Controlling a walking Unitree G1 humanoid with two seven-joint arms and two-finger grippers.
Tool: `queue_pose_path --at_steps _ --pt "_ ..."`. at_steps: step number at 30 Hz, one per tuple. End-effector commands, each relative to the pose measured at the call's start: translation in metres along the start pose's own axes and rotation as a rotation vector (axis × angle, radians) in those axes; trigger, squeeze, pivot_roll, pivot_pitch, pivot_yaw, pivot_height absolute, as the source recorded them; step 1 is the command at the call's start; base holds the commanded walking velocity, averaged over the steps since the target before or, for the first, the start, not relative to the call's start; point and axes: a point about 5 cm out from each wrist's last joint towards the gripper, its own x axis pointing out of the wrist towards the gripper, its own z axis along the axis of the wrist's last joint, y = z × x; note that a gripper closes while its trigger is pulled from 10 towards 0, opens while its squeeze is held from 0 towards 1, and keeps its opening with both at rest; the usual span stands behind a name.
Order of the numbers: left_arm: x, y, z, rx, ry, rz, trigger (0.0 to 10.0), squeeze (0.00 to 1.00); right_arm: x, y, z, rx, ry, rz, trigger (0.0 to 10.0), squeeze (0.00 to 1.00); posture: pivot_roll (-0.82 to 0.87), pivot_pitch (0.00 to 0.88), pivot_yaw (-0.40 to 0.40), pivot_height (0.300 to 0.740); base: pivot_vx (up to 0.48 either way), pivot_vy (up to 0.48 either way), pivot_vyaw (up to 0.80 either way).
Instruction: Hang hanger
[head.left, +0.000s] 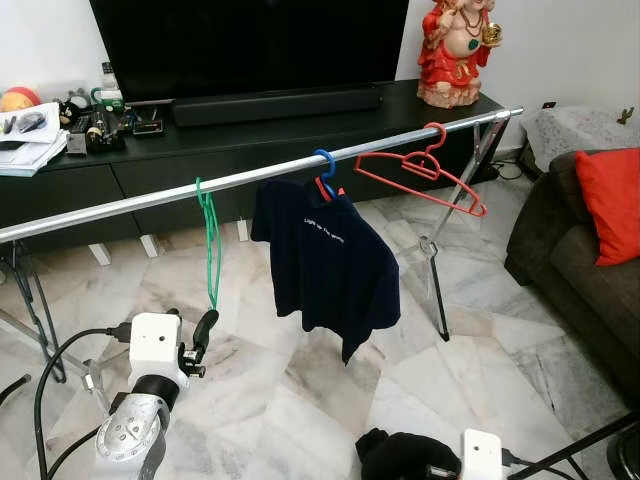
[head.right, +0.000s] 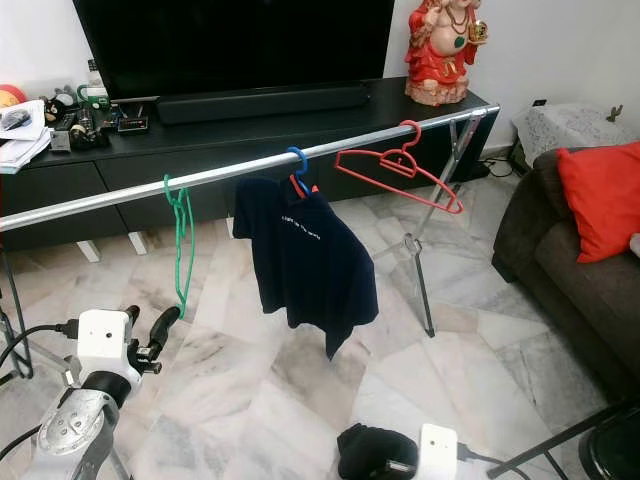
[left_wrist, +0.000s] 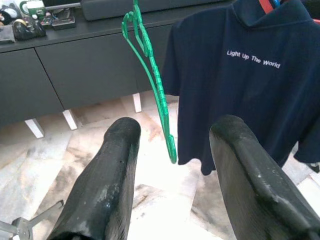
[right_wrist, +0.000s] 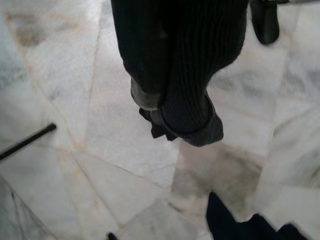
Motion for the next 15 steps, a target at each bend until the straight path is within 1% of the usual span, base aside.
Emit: queue_pose_path --at_steps 1,4,6,8,10,11,13,14,15 --pt "-0.003 0.000 0.001 -0.002 0.006 0.003 10.0 0.00 -0.001 -0.006 -0.003 0.052 -0.004 -0.031 10.0 0.00 0.06 0.063 -0.018 0.740 0.000 0.000 0.00" --pt "-0.001 -0.003 0.002 -0.005 0.005 -0.013 10.0 0.00 -0.001 -0.009 0.001 0.065 -0.026 -0.046 10.0 0.00 0.06 0.046 -0.013 0.740 0.000 0.000 0.00" --pt "0.000 -0.005 0.002 -0.004 0.003 -0.021 10.0 0.00 -0.001 -0.013 0.004 0.058 -0.048 -0.075 10.0 0.00 0.06 0.038 -0.011 0.740 0.000 0.000 0.00" --pt "0.000 -0.006 0.002 -0.004 0.003 -0.024 10.0 0.00 0.000 -0.015 0.009 0.079 -0.080 -0.096 10.0 0.00 0.06 0.029 -0.011 0.740 0.000 0.000 0.00" --pt "-0.002 -0.006 0.001 -0.004 0.008 -0.028 10.0 0.00 0.000 -0.013 0.023 0.068 -0.173 -0.093 10.0 0.00 0.06 0.014 -0.008 0.740 0.000 0.000 0.00" --pt "-0.002 -0.005 0.000 -0.003 0.013 -0.030 10.0 0.00 -0.001 -0.012 0.028 0.077 -0.216 -0.090 10.0 0.00 0.05 0.011 -0.006 0.740 0.000 0.000 0.00" --pt "-0.003 -0.005 -0.001 -0.002 0.016 -0.033 10.0 0.00 -0.002 -0.011 0.033 0.071 -0.264 -0.088 10.0 0.00 0.05 0.007 -0.002 0.740 0.000 0.000 0.00" --pt "-0.003 -0.005 -0.002 0.001 0.021 -0.039 10.0 0.00 -0.003 -0.012 0.039 0.060 -0.320 -0.094 10.0 0.00 0.05 0.004 0.001 0.740 0.000 0.000 0.00" --pt "-0.003 -0.005 -0.002 0.001 0.021 -0.039 10.0 0.00 -0.003 -0.012 0.039 0.060 -0.320 -0.094 10.0 0.00 0.05 0.004 0.001 0.740 0.000 0.000 0.00"
